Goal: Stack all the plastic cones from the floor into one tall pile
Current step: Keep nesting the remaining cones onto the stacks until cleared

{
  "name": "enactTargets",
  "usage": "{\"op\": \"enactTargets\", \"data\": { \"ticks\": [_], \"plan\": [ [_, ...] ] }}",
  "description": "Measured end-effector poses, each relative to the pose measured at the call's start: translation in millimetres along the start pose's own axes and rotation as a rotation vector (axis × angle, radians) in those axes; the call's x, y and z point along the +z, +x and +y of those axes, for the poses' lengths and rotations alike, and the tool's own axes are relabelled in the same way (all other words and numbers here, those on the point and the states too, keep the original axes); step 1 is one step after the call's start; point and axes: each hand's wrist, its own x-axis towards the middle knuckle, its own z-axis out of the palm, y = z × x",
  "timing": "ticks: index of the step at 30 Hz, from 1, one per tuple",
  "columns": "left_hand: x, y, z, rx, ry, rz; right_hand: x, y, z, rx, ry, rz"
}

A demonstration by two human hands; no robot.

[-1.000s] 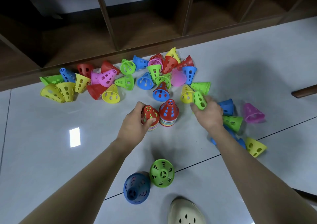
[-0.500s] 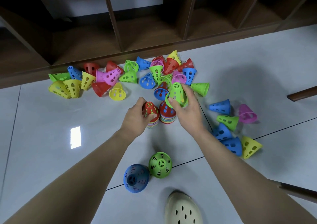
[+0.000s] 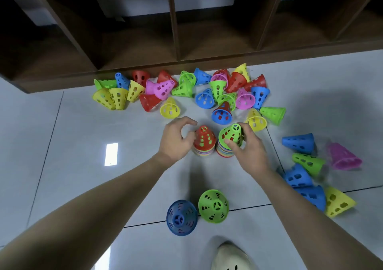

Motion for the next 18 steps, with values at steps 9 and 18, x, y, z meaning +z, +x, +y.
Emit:
{"op": "enactTargets", "data": {
  "ticks": [9, 18],
  "plan": [
    [-24, 97, -70, -0.227, 0.368, 0.091, 8, 7, 4, 0.031, -0.032, -0.024],
    [-2, 95, -93, -0.287, 0.446, 0.052, 6, 6, 2, 0.005, -0.037, -0.012]
  ]
}}
